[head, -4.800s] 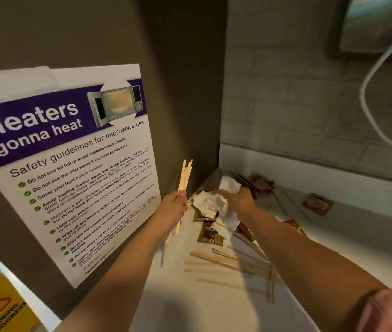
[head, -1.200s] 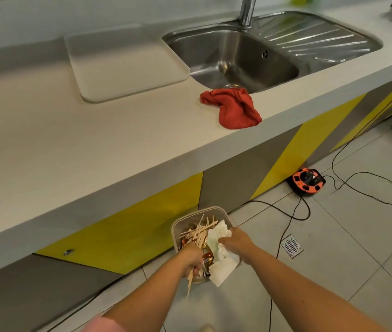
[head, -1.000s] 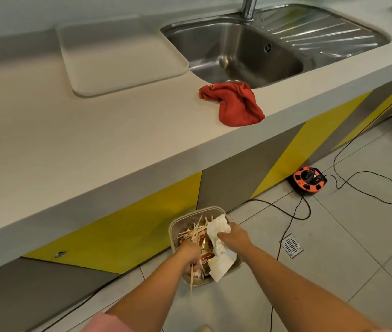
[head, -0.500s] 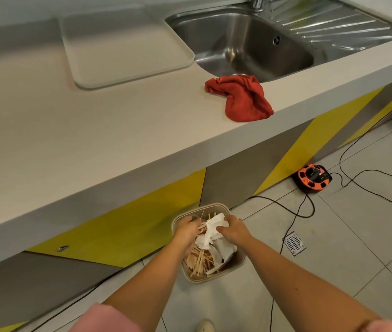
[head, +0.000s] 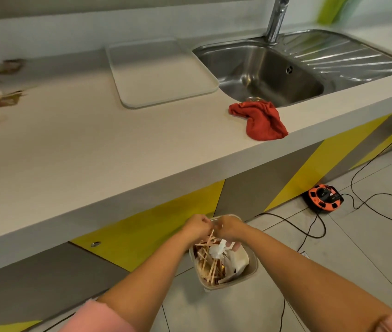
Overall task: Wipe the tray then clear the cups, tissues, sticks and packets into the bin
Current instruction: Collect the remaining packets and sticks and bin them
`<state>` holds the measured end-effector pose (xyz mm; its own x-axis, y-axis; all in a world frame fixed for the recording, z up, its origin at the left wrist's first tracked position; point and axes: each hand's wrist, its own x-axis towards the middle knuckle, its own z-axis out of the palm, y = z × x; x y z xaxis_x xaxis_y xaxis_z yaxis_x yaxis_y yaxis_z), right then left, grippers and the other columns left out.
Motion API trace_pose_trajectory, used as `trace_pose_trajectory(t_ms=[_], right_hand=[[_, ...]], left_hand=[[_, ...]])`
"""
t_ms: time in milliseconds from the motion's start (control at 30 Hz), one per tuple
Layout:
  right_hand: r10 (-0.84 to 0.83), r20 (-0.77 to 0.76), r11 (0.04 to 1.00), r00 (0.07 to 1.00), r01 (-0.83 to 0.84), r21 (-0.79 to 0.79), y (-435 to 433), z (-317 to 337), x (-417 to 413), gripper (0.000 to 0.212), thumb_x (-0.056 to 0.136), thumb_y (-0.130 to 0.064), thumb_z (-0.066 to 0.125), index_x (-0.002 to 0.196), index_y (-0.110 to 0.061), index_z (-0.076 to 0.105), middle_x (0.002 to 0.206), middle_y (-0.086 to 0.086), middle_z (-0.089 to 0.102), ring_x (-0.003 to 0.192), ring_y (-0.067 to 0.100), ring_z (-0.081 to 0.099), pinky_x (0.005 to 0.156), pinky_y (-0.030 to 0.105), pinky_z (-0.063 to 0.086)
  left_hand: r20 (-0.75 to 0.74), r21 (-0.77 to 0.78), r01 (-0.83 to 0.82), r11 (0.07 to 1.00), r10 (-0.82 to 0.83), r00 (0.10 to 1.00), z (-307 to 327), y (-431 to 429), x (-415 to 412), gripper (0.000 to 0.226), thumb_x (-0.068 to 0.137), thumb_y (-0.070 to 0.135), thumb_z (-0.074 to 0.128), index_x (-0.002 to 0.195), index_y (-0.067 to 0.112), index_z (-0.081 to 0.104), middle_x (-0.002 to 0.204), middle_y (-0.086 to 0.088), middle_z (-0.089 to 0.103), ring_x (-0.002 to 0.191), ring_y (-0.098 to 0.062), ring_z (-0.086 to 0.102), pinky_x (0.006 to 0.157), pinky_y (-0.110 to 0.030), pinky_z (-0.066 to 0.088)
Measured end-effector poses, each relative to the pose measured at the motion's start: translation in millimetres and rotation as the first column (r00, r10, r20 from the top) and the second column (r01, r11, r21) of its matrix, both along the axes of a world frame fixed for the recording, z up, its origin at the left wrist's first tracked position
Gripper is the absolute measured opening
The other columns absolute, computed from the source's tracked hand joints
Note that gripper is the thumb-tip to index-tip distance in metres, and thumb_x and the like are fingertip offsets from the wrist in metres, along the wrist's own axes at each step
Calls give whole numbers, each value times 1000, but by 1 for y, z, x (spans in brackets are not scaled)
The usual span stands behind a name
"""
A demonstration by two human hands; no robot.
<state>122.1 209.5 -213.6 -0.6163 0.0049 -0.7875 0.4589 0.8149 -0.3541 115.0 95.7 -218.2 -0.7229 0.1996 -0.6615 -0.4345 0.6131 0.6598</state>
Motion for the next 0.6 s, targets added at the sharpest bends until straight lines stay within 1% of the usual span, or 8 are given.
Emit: trace_pose_trajectory(t_ms=[67, 133, 167, 233, 333, 400, 467, 600], right_hand=[[122, 23, 992, 992, -122, 42, -13, 18, -5, 35, 91, -25, 50, 124, -13, 50, 122, 13, 58, 81, 25, 67, 56, 32, 56], [227, 55, 969, 972, -231, 88, -25, 35, -10, 41, 91, -28, 54, 127, -10, 47, 125, 17, 56, 82, 29, 69, 57, 34, 57], [276, 68, 954, 959, -282, 106, -33, 46, -12, 45, 90, -30, 56, 128, -9, 46, 124, 19, 56, 82, 31, 69, 56, 34, 57], [353, 92, 923, 931, -362, 126, -47, 66, -16, 52, 89, -33, 60, 131, -8, 43, 119, 23, 59, 79, 35, 69, 58, 36, 57], [458, 124, 874, 880, -471, 118, -72, 101, -21, 46, 94, -27, 53, 133, -7, 37, 123, 28, 55, 48, 25, 63, 56, 35, 55], [529, 148, 835, 836, -543, 85, -90, 124, -24, 46, 96, -27, 51, 135, -9, 35, 128, 28, 52, 40, 19, 59, 48, 30, 54], [564, 188, 811, 804, -583, 59, -113, 144, -29, 48, 97, -29, 49, 138, -11, 32, 119, 24, 56, 44, 20, 60, 45, 28, 54], [659, 250, 727, 710, -686, 34, -159, 188, -38, 49, 99, -32, 43, 139, -7, 28, 84, 15, 60, 44, 18, 63, 48, 24, 55]], left_hand=[[-78, -81, 103, 991, -109, 991, 17, -10, -2, 14, 95, 17, 45, 85, 17, 55, 89, -10, 60, 77, -22, 58, 68, -30, 45], [-112, -155, 212, 965, -230, 967, 36, -22, -4, 20, 93, 19, 47, 74, 19, 50, 83, -8, 58, 86, -24, 57, 69, -29, 40], [-116, -196, 265, 944, -291, 950, 48, -30, -5, 16, 92, 17, 48, 77, 17, 53, 83, -8, 58, 87, -24, 56, 68, -28, 37], [-108, -280, 362, 889, -404, 908, 73, -46, -5, 14, 92, 14, 46, 97, 10, 59, 99, -17, 64, 91, -29, 60, 61, -27, 38], [-71, -301, 442, 845, -482, 873, 107, -73, -4, 16, 93, 13, 44, 103, 9, 55, 110, -22, 66, 82, -27, 62, 52, -25, 42], [-65, -276, 450, 849, -484, 873, 126, -91, -5, 20, 90, 9, 48, 107, 5, 58, 106, -20, 66, 83, -26, 64, 54, -25, 46], [-65, -224, 437, 871, -461, 885, 147, -115, -6, 20, 90, 4, 50, 107, 1, 59, 94, -15, 62, 80, -26, 64, 56, -24, 48], [-43, -156, 452, 878, -463, 885, 186, -163, -11, 24, 91, 3, 51, 112, -5, 57, 80, -4, 56, 64, -15, 57, 57, -23, 49]])
